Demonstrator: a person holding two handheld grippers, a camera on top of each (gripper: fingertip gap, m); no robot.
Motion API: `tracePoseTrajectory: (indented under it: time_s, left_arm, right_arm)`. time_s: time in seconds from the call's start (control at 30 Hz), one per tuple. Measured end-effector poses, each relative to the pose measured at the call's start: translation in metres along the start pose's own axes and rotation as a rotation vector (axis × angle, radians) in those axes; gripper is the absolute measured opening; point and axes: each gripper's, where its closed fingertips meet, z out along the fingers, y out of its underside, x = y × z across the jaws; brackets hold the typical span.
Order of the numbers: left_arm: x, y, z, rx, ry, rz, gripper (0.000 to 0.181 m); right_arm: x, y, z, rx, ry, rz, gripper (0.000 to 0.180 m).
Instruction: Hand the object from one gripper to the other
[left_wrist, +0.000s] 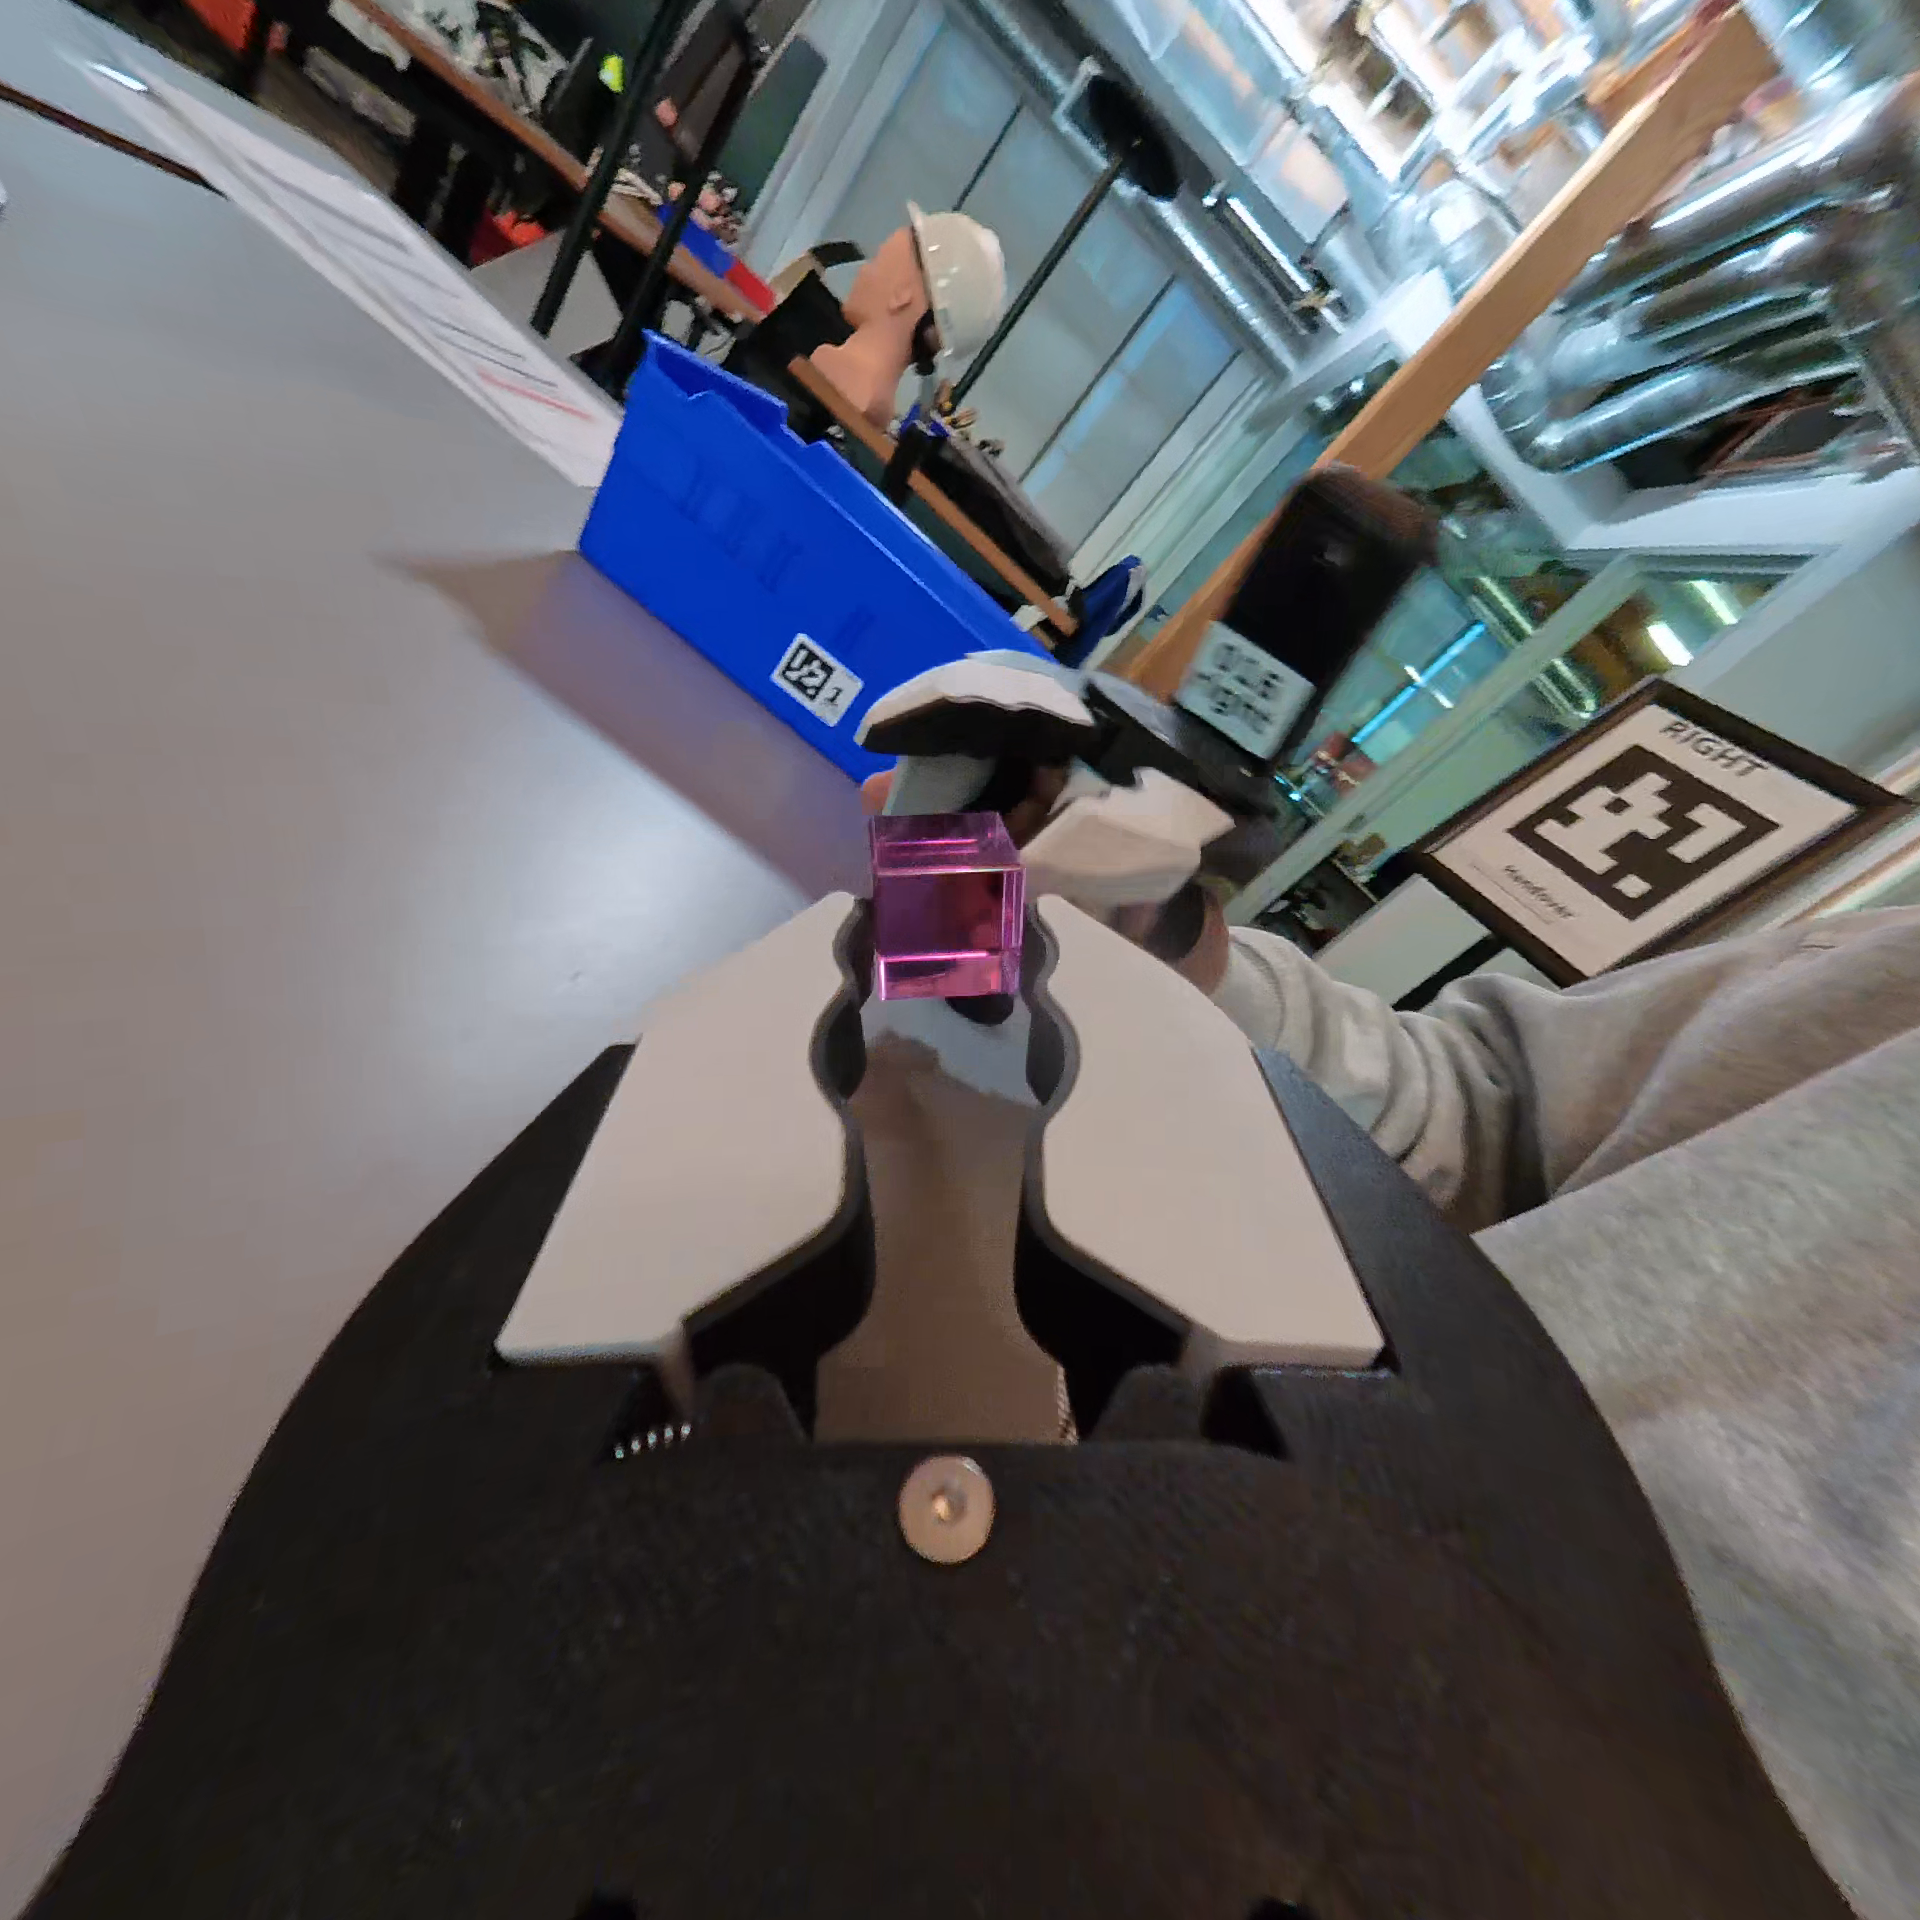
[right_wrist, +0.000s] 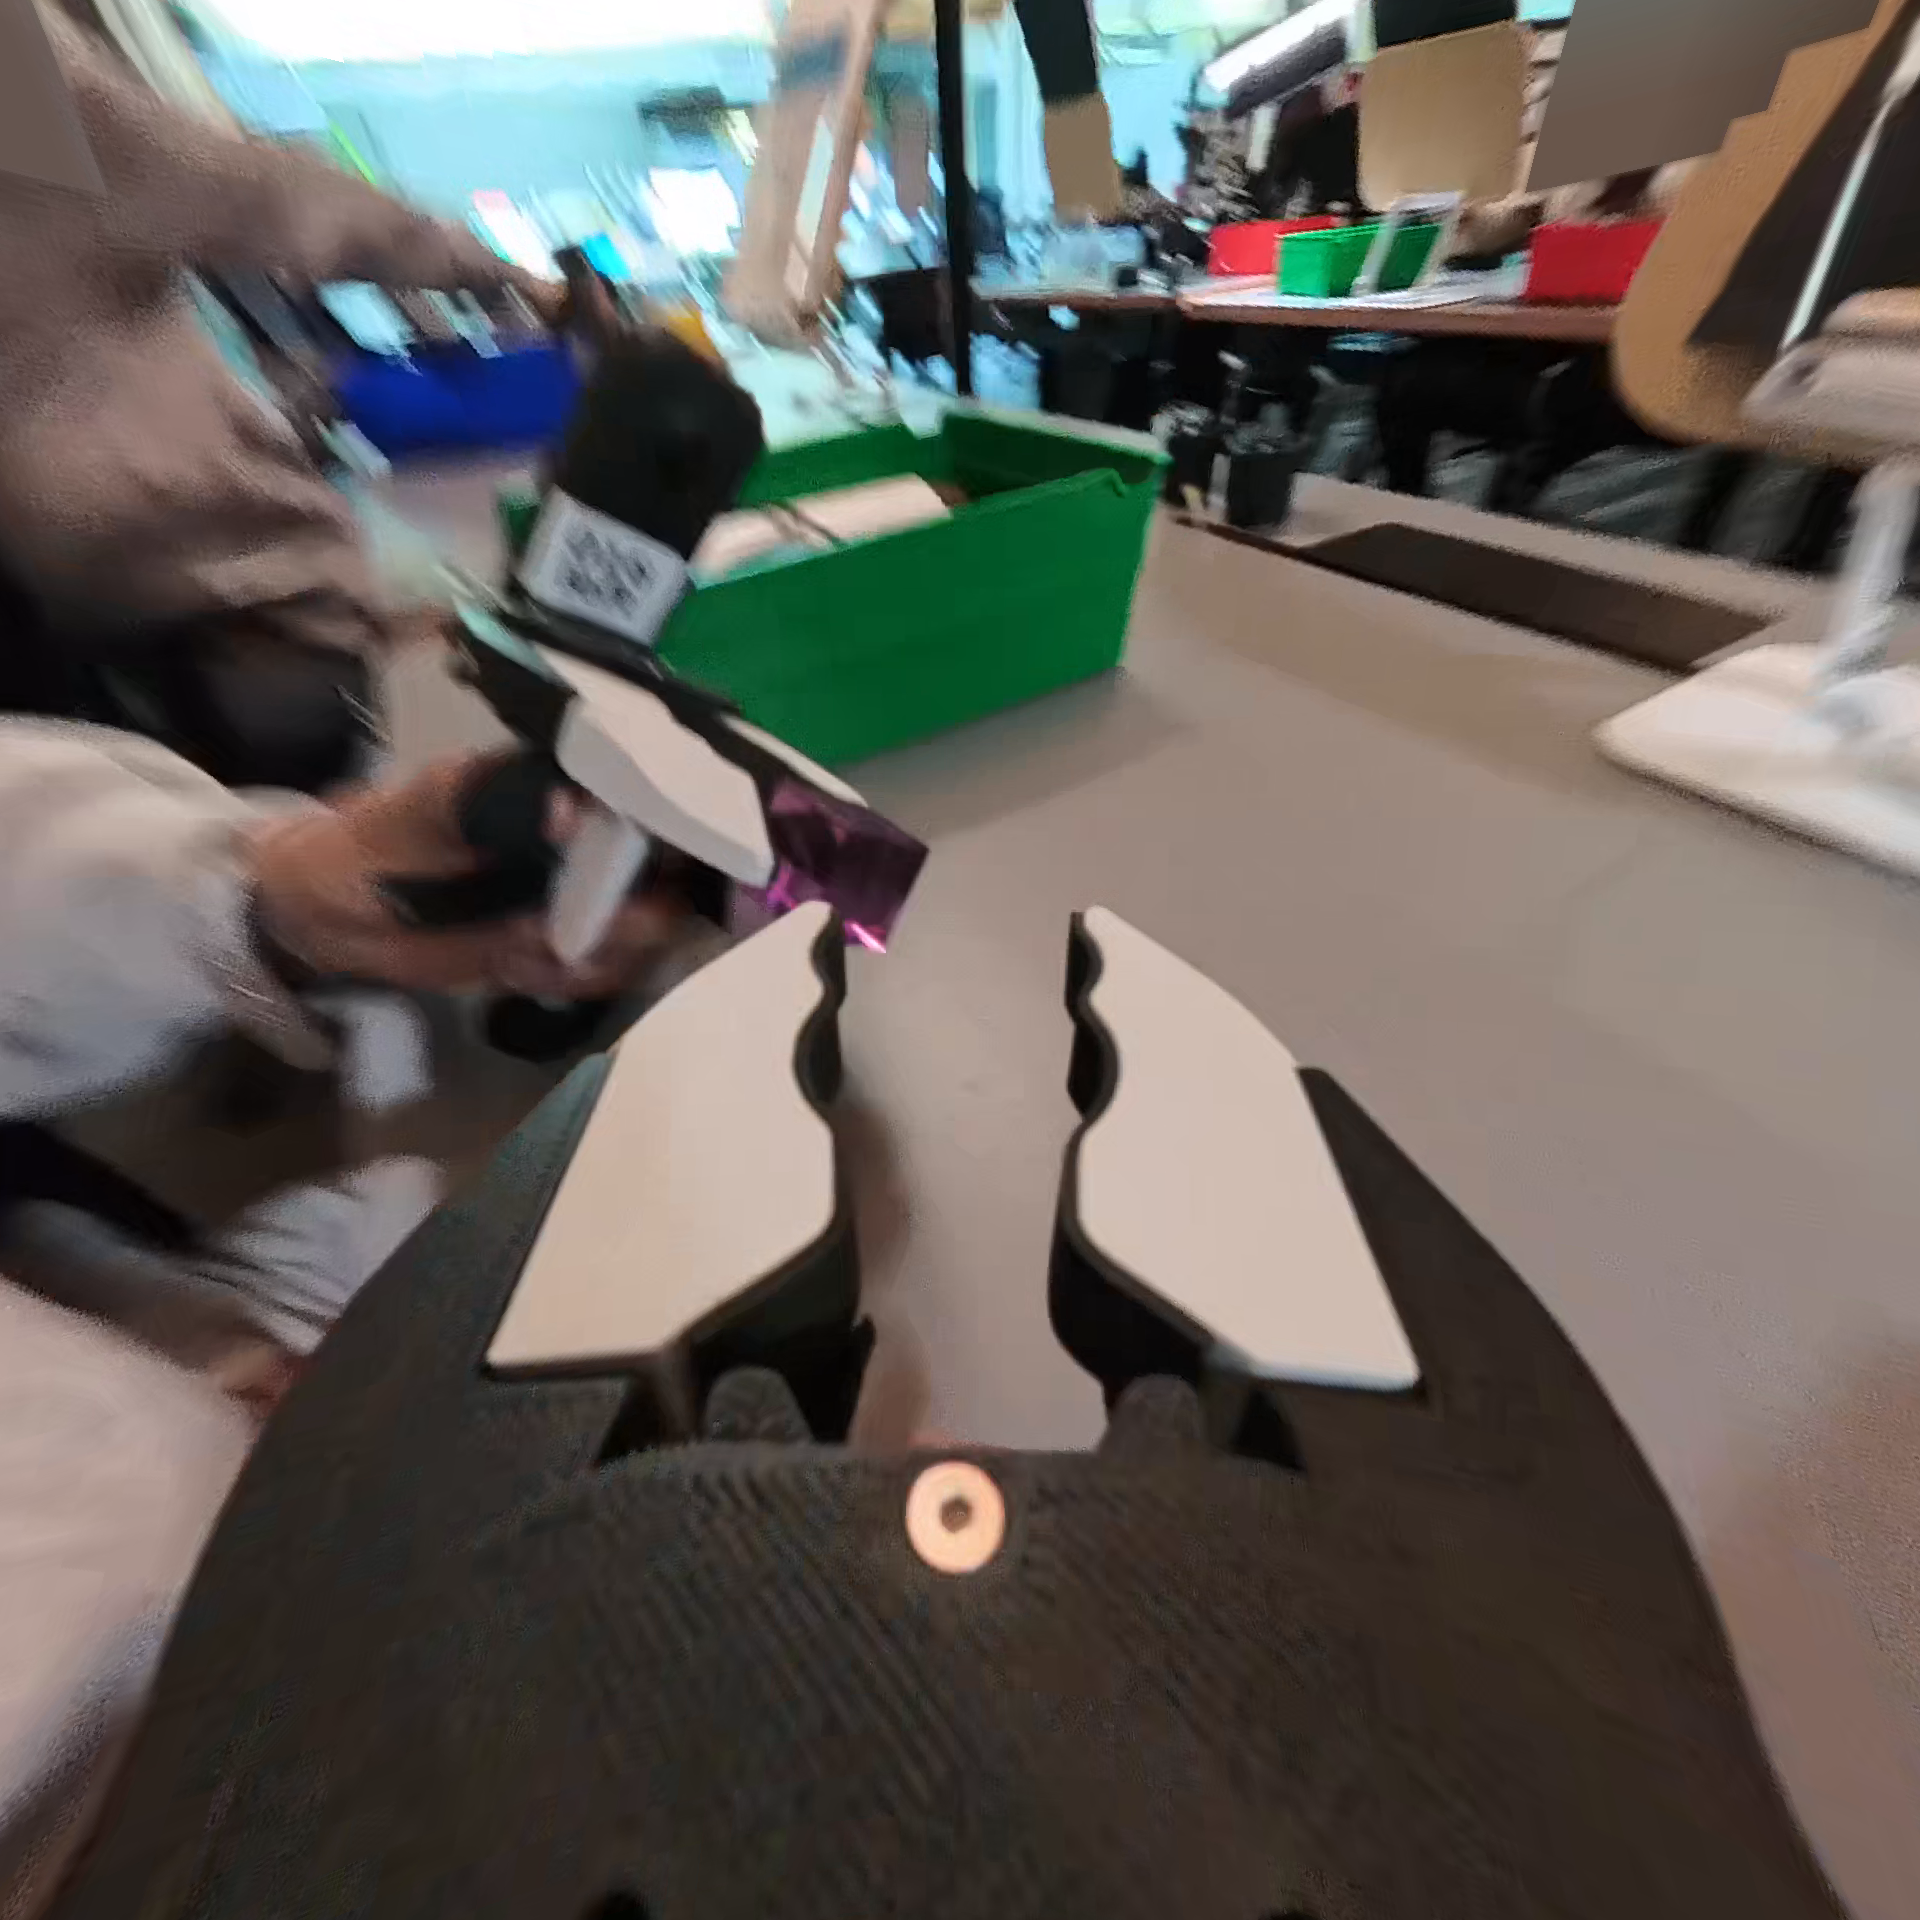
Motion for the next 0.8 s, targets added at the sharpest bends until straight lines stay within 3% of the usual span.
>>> tracePoseTrajectory:
  time_s: [0.13,0.23,0.5,0.67,0.8]
  left_arm:
    - [0.014,0.001,0.003,-0.012,0.083,0.02,0.027]
    - [0.022,0.004,0.006,-0.029,0.128,0.029,0.027]
    - [0.027,0.008,0.008,-0.051,0.166,0.017,0.027]
    - [0.029,0.01,0.009,-0.059,0.185,0.0,0.027]
    - [0.029,0.01,0.01,-0.048,0.189,-0.019,0.027]
  right_arm:
    - [-0.004,-0.021,-0.013,0.168,-0.274,0.478,0.04]
    - [-0.007,-0.025,-0.016,0.199,-0.397,0.634,0.043]
    - [-0.036,-0.011,-0.004,0.055,-0.494,0.603,0.047]
    - [-0.039,-0.007,-0.002,0.026,-0.479,0.572,0.027]
    - [-0.038,-0.007,-0.003,0.026,-0.468,0.566,0.026]
